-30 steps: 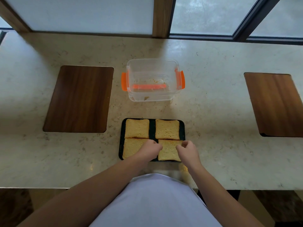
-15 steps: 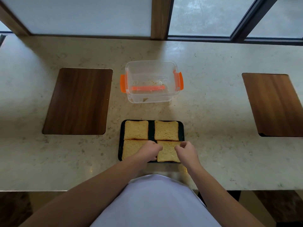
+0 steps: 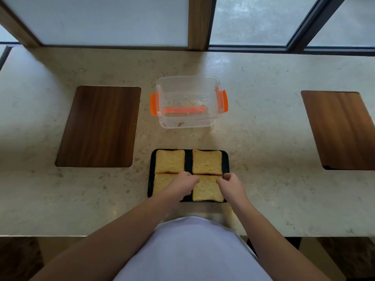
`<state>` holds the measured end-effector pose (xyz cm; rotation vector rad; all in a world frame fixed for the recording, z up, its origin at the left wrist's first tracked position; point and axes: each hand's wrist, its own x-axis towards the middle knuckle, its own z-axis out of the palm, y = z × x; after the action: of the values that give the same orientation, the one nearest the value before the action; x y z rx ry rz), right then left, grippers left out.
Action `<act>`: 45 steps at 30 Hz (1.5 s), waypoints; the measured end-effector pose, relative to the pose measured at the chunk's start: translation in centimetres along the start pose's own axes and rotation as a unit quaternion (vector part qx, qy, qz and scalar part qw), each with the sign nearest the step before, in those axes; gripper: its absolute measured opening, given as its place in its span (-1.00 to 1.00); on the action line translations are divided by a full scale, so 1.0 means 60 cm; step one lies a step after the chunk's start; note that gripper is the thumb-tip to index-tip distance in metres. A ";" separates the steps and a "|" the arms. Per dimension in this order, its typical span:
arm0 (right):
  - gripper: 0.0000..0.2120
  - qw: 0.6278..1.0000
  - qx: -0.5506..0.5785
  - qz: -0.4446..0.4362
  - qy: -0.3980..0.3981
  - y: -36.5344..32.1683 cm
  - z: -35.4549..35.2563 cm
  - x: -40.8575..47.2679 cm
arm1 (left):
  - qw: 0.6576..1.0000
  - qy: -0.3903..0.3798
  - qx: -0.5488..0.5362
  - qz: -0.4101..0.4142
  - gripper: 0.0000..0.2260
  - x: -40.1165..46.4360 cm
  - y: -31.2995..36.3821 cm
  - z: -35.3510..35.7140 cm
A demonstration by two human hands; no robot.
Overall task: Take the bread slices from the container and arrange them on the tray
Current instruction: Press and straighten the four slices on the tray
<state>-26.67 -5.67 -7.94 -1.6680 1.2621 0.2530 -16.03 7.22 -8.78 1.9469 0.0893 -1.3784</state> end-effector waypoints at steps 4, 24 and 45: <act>-0.44 1.000 -0.008 -0.004 -0.004 -0.018 -0.008 0.007 | 0.999 0.032 0.005 0.011 -0.93 0.006 0.024 0.007; -0.53 0.999 -0.053 0.004 -0.007 -0.041 -0.004 0.009 | 1.000 0.022 0.013 0.017 -0.90 0.005 0.040 -0.004; -0.63 0.983 -0.028 0.027 -0.181 -0.135 0.128 -0.009 | 0.989 0.143 -0.009 0.020 -0.91 -0.005 -0.038 -0.166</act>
<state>-17.43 0.45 -6.71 -1.5504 1.0322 0.6024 -9.33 14.89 -8.20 2.1075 0.1962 -1.0615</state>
